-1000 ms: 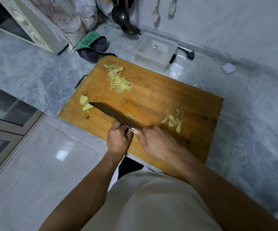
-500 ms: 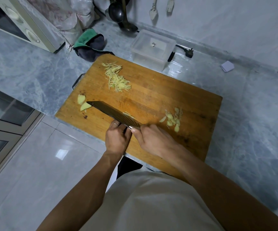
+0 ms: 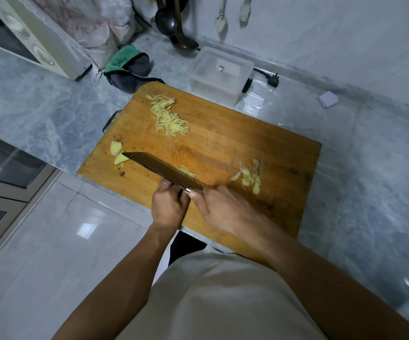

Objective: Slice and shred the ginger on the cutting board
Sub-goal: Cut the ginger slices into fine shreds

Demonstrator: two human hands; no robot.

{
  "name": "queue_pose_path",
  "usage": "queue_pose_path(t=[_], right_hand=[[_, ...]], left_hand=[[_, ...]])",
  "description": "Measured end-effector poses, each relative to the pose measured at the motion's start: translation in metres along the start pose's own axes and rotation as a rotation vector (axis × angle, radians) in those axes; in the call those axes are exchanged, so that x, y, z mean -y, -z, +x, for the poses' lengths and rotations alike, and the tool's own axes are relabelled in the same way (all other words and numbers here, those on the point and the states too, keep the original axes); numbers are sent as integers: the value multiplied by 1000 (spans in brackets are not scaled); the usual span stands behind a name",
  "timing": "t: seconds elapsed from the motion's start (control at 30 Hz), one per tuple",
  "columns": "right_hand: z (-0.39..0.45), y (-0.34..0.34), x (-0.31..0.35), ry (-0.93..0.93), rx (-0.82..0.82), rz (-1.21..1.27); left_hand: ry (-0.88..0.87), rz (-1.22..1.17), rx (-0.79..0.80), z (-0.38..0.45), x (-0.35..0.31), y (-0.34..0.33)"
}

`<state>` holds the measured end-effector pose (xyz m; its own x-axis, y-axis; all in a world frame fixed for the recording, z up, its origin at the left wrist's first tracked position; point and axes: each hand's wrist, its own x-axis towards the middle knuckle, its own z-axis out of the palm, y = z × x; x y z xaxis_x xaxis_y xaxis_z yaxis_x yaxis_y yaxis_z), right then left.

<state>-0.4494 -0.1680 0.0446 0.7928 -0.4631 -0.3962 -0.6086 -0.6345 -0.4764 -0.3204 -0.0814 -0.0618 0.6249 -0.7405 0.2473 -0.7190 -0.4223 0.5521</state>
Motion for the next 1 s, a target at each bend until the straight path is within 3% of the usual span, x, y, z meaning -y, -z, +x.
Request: queue_pose_path(t=[1.0], right_hand=[[-5, 1, -12, 2, -25, 6]], left_hand=[[-2, -3, -10, -1, -1, 0]])
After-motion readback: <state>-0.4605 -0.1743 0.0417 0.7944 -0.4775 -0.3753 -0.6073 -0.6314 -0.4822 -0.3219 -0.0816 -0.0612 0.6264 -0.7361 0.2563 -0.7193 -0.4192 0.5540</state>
